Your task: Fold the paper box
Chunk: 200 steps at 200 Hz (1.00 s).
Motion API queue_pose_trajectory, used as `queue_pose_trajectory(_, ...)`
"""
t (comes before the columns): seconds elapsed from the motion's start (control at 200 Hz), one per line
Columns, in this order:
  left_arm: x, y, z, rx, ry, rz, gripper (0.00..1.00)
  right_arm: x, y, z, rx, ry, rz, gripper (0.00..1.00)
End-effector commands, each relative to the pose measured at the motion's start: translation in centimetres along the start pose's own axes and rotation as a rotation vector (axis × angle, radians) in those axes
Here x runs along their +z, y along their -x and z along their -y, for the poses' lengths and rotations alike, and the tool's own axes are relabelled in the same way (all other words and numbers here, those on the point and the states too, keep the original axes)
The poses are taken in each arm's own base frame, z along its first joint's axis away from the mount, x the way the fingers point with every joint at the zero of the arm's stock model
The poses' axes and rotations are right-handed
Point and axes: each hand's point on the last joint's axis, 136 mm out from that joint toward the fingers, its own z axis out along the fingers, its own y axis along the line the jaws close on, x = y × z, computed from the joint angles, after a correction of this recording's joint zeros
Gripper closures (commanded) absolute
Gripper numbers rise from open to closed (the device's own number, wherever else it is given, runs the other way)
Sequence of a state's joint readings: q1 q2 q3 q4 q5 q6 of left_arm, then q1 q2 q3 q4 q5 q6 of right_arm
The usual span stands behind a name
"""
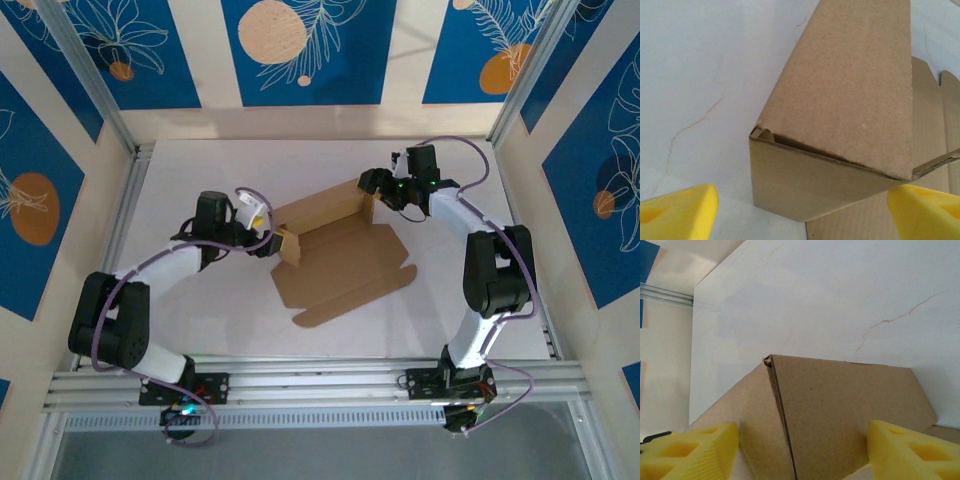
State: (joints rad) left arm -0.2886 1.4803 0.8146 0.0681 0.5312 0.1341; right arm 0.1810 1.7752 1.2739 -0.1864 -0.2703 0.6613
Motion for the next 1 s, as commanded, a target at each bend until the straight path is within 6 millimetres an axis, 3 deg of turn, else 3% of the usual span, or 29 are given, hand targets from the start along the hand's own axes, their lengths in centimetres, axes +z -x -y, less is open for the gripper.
queue_pose_trajectory(0.0, 0.1, 0.6, 2.1, 0.015, -0.066, -0.009, 0.12, 1.6, -4.6, 0.3, 0.082, 0.011, -0.176, 0.32)
queue_pose_trajectory(0.125, 0.0, 0.8, 2.1, -0.012, -0.066, 0.02, 0.1, 1.3, -4.2, 0.1, 0.096, 0.017, -0.162, 0.32)
queue_pose_trajectory(0.445, 0.1, -0.9, 3.6, -0.028, -0.152, -0.048, 0.1, 1.5, -3.7, 0.0, 0.106, 0.029, -0.158, 0.32)
queue_pose_trajectory(0.62, 0.8, -1.4, 3.0, -0.044, -0.133, -0.074, 0.1, 1.7, -3.6, -0.1, 0.11, 0.04, -0.161, 0.32)
queue_pose_trajectory(0.82, 3.1, -1.4, 1.7, -0.022, 0.061, -0.087, 0.14, 1.5, -3.9, -0.3, 0.124, 0.056, -0.165, 0.32)
queue_pose_trajectory(0.995, 3.6, -0.1, 0.9, 0.05, 0.216, -0.014, 0.29, 1.6, -4.8, -0.6, 0.141, 0.074, -0.18, 0.32)
